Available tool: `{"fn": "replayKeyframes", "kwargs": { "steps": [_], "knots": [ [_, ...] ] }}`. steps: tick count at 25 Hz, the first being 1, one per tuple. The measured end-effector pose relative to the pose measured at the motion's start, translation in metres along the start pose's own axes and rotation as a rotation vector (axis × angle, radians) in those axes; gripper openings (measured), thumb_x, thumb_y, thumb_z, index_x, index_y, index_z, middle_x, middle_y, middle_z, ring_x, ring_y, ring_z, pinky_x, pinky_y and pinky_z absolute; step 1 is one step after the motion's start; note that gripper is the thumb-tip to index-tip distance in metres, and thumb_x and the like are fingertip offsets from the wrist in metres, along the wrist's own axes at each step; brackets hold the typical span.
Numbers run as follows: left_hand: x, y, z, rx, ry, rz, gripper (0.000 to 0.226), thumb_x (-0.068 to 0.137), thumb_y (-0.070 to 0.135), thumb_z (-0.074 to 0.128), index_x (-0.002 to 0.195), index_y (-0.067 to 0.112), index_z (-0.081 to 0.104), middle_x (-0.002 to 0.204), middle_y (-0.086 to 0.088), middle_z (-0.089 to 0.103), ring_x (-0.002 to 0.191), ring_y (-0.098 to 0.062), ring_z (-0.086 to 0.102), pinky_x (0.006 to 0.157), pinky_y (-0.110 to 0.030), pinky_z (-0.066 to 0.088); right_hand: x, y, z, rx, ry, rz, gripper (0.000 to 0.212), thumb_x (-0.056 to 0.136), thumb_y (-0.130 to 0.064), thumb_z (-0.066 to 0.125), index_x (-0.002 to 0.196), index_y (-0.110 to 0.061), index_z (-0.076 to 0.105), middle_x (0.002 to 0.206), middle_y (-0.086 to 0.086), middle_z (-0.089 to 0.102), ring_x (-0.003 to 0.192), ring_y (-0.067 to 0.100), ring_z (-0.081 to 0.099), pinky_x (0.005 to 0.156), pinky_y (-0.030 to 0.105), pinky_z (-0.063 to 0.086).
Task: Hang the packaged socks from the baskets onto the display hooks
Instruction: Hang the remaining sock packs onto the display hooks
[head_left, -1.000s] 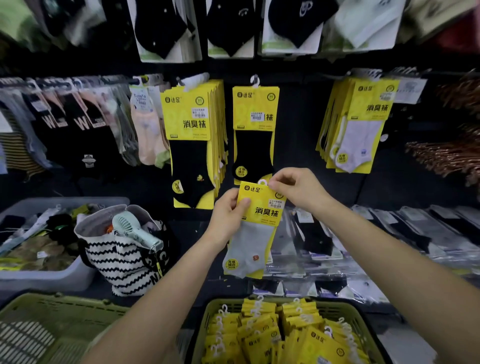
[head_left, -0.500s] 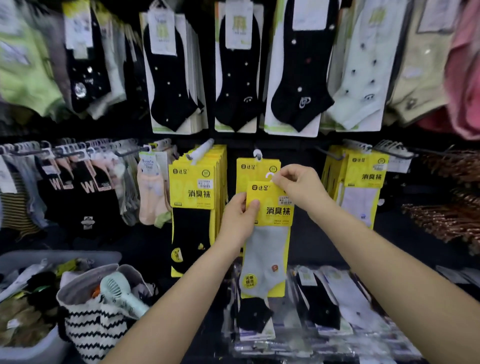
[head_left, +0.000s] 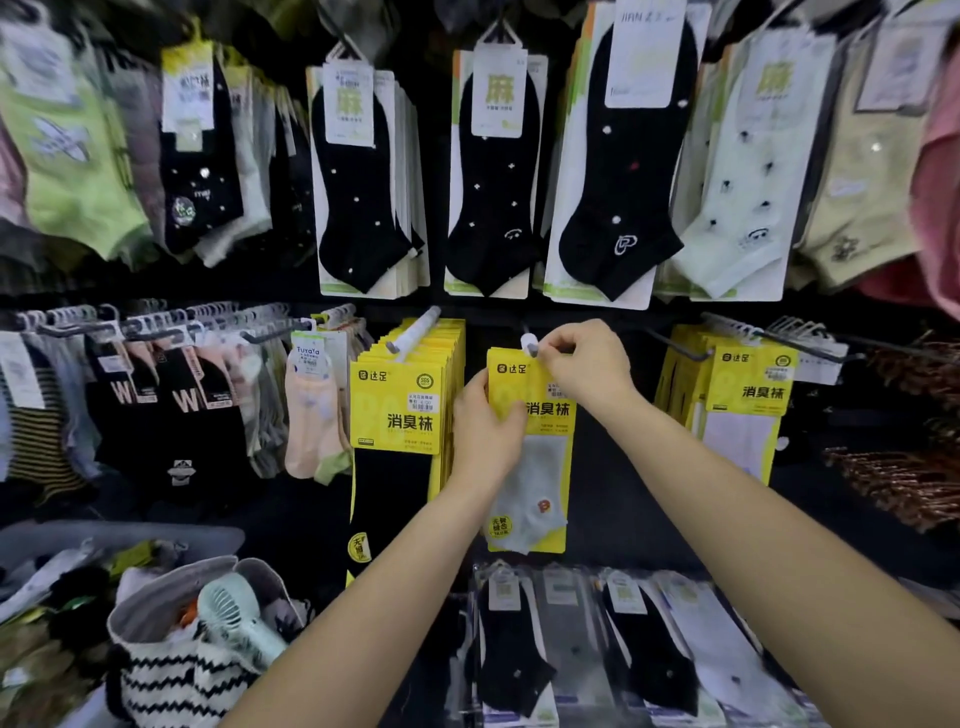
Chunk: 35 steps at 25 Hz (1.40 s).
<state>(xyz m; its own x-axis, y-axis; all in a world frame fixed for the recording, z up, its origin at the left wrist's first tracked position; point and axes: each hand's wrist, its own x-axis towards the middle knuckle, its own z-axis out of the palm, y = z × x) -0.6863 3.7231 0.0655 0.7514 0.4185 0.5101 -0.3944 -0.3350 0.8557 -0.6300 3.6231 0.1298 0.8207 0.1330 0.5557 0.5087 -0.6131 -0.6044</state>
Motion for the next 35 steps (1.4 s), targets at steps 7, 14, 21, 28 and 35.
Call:
{"fn": "replayKeyframes", "kwargs": {
  "steps": [7,14,21,28,35],
  "knots": [
    [0.002,-0.004,0.005,0.023,-0.061,-0.081,0.030,0.089,0.007,0.055,0.111,0.026,0.048,0.105,0.005,0.060,0.104,-0.015,0.058,0.084,-0.023,0.046,-0.003,0.014,0.000,0.019,-0.002,0.008,0.018,0.084,-0.033,0.063,0.101,-0.026,0.065,0.115,0.007,0.054,0.110,0.026,0.051,0.096,0.046,0.043],
    [-0.062,-0.035,-0.013,0.111,-0.159,-0.240,0.066,0.092,0.018,0.054,0.148,0.017,0.019,0.153,0.001,0.027,0.141,-0.018,0.025,0.114,-0.040,0.028,-0.091,0.075,-0.003,0.212,-0.052,0.124,0.051,0.083,-0.030,0.068,0.127,-0.018,0.046,0.098,-0.002,0.051,0.088,0.012,0.051,0.071,0.020,0.041],
    [-0.229,-0.145,-0.034,0.211,-0.363,-0.524,0.041,0.094,0.014,0.053,0.134,0.017,0.043,0.122,0.009,0.049,0.121,-0.013,0.047,0.084,-0.009,0.037,-0.276,0.185,0.024,0.154,-0.467,0.389,0.040,0.088,-0.024,0.062,0.124,-0.012,0.047,0.085,-0.004,0.052,0.076,0.009,0.051,0.072,0.023,0.041],
    [-0.341,-0.220,-0.029,0.318,-0.431,-0.811,0.039,0.088,0.001,0.058,0.126,-0.006,0.051,0.129,-0.022,0.054,0.118,-0.030,0.053,0.098,-0.033,0.041,-0.378,0.256,0.027,-0.081,-0.899,0.505,0.026,0.087,-0.026,0.064,0.108,-0.009,0.062,0.095,0.006,0.062,0.094,0.023,0.060,0.084,0.033,0.047],
    [-0.385,-0.220,0.021,0.401,-0.744,-0.808,0.052,0.090,0.023,0.060,0.136,0.008,0.041,0.141,-0.008,0.045,0.126,-0.023,0.046,0.100,-0.029,0.039,-0.421,0.283,0.020,-0.347,-0.830,0.487,0.051,0.084,-0.039,0.066,0.127,-0.019,0.050,0.124,0.010,0.048,0.103,0.027,0.056,0.081,0.032,0.046]
  ]
}}
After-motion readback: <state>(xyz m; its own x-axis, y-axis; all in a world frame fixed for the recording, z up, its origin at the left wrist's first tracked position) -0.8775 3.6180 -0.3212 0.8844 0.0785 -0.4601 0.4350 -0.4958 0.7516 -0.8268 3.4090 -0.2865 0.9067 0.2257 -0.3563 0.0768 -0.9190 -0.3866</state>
